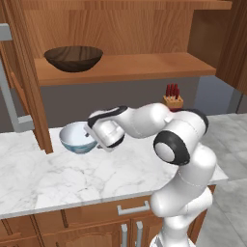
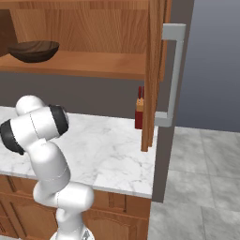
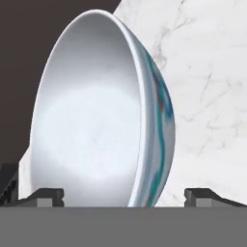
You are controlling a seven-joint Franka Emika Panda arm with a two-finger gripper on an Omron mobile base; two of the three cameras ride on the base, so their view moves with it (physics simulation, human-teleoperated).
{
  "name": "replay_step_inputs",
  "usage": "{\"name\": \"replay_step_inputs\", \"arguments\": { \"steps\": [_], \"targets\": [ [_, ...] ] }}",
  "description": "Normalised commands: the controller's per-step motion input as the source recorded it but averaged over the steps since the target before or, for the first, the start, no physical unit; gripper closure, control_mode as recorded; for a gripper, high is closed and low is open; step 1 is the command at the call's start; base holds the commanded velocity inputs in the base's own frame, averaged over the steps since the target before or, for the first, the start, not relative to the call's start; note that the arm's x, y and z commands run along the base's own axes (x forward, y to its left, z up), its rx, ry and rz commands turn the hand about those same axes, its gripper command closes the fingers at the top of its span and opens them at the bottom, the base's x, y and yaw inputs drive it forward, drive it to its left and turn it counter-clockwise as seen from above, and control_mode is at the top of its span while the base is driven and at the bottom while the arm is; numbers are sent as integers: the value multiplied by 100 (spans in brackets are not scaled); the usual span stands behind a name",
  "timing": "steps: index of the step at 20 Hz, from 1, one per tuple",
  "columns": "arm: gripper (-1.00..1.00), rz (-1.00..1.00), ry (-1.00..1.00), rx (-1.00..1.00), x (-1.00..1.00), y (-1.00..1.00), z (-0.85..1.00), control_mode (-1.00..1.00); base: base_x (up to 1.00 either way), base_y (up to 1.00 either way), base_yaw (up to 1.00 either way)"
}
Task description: Open the cabinet. Pick the bowls from the counter and place them in the cabinet. Then close the cabinet.
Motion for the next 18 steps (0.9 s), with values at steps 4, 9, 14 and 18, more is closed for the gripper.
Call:
{"name": "replay_step_inputs", "arguments": {
  "steps": [4,9,14,18],
  "targets": [
    [-100,0,-1,0,26,18,-19,-100,0,0,0],
    [-100,0,0,0,30,21,-28,-100,0,0,0],
    [100,0,0,0,9,15,-25,-100,0,0,0],
    [100,0,0,0,1,13,-25,-100,0,0,0]
  ]
}}
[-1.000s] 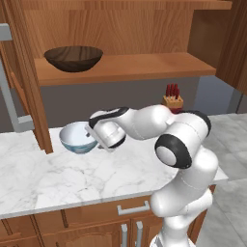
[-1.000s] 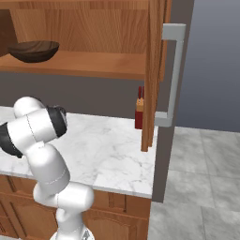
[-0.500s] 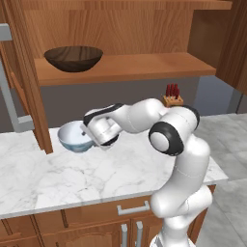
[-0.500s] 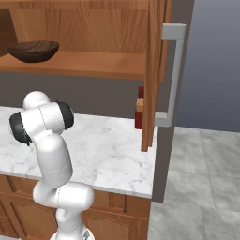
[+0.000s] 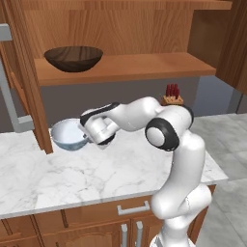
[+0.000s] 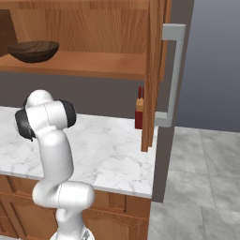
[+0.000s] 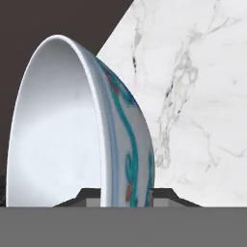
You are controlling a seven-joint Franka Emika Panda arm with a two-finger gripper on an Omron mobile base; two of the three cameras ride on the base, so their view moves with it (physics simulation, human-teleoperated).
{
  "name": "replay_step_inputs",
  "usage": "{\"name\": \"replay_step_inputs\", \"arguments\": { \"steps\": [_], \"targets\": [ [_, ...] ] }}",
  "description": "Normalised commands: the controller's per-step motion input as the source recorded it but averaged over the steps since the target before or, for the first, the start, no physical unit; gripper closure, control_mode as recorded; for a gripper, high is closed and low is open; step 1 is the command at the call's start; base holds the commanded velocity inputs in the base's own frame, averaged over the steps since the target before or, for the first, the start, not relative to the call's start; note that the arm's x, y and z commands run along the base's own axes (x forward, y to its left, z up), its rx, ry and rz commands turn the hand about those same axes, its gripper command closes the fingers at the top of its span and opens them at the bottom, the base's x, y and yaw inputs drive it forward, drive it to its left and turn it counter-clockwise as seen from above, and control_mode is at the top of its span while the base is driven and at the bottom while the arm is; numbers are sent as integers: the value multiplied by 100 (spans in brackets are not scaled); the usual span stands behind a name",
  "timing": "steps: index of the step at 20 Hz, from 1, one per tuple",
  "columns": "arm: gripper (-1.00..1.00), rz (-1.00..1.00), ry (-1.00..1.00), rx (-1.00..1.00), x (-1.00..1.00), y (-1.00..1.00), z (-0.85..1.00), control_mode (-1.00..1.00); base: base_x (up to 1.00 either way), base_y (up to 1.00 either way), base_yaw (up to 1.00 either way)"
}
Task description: Open the cabinet. Pick the bowls from the counter and place them in the cabinet. Then close the cabinet.
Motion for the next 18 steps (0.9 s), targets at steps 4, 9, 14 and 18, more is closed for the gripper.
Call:
{"name": "replay_step_inputs", "arguments": {
  "steps": [4,9,14,18],
  "targets": [
    [100,0,0,0,4,18,-30,-100,0,0,0],
    [100,0,0,0,1,10,-20,-100,0,0,0],
    [100,-3,3,0,-24,-16,23,-100,0,0,0],
    [100,-11,1,0,-48,-42,37,-100,0,0,0]
  ]
}}
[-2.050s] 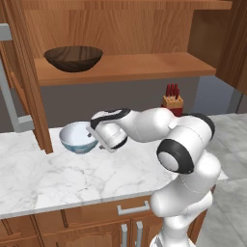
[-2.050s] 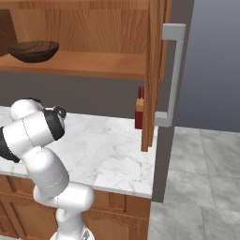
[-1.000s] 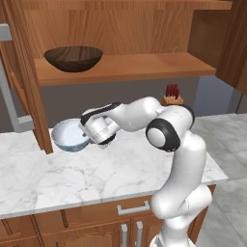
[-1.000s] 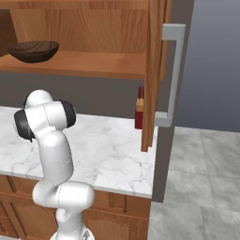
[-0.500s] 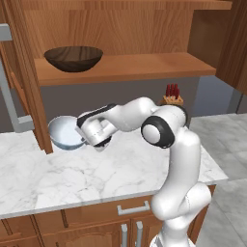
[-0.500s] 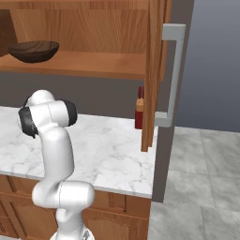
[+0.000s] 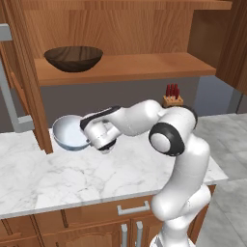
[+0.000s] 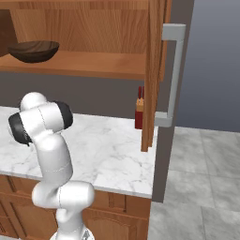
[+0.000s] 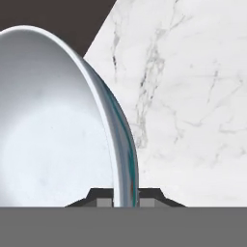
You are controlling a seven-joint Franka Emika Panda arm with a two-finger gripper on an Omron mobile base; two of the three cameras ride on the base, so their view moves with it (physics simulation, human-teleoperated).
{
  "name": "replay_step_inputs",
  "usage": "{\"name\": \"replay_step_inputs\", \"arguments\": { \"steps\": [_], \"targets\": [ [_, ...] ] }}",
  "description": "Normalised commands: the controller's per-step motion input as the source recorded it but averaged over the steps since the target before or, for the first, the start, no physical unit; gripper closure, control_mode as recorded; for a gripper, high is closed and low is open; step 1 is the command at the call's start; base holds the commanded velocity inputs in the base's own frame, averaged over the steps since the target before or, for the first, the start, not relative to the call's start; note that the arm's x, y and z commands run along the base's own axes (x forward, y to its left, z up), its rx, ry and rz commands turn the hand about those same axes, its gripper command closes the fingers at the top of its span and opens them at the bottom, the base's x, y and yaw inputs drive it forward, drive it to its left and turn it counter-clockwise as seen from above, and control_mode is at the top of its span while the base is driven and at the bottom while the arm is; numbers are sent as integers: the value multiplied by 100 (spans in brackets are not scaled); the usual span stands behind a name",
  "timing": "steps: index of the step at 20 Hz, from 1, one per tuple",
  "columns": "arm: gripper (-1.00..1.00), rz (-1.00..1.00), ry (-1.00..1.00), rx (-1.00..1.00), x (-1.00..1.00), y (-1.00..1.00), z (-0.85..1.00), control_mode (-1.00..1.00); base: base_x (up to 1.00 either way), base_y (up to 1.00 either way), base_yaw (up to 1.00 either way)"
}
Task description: Open the cabinet. Pick the bowls from the counter and place them in the cabinet. Then close the cabinet.
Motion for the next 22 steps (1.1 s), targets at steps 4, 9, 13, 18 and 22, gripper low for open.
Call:
{"name": "replay_step_inputs", "arguments": {
  "steps": [4,9,13,18,22],
  "targets": [
    [100,-13,1,1,-56,-48,40,-100,0,0,0],
    [100,-14,8,1,-61,-54,53,-100,0,0,0],
    [100,-13,17,0,-60,-54,76,-100,0,0,0],
    [100,-15,16,0,-70,-51,96,-100,0,0,0],
    [100,-16,5,0,-56,-40,98,-100,0,0,0]
  ]
}}
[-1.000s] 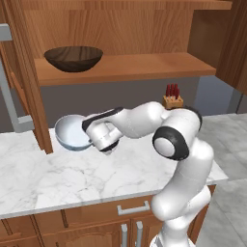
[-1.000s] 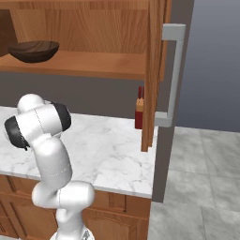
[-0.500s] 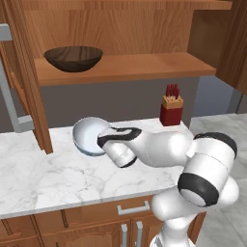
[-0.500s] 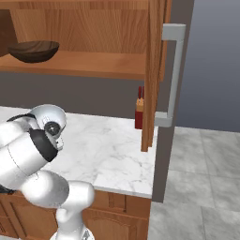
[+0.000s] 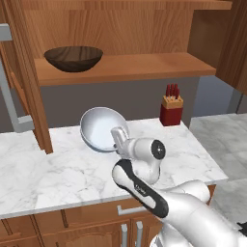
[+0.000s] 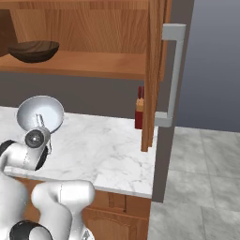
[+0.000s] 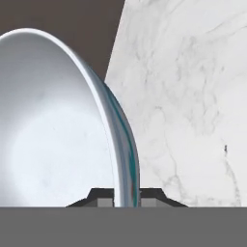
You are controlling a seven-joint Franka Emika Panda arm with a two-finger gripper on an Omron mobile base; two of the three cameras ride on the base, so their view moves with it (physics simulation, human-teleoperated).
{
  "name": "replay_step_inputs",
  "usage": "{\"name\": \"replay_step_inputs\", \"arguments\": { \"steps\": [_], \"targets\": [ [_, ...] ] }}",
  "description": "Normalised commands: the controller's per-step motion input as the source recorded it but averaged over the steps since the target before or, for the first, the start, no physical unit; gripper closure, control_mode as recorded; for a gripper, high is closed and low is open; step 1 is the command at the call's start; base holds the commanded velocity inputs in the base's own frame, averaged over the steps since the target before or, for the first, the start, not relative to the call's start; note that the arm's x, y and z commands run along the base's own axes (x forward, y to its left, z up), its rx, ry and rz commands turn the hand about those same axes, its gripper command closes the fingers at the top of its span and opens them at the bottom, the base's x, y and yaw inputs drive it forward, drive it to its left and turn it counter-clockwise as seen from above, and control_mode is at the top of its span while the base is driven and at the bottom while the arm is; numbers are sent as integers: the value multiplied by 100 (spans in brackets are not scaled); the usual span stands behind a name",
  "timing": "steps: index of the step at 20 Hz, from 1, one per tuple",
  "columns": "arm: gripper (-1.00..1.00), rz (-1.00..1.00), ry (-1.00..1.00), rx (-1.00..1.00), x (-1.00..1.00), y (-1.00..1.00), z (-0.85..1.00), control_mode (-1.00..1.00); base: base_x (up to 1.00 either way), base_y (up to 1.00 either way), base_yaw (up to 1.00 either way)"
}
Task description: Open the cabinet. Pick the bowls from the counter and place them in the cabinet. Then close the cabinet.
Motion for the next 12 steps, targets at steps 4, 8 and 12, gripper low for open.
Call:
{"name": "replay_step_inputs", "arguments": {
  "steps": [4,8,12],
  "targets": [
    [100,-12,0,0,-40,-27,94,-100,0,0,0],
    [100,-14,2,0,-48,-42,78,-100,0,0,0],
    [100,-24,0,5,-52,-68,39,-100,0,0,0]
  ]
}}
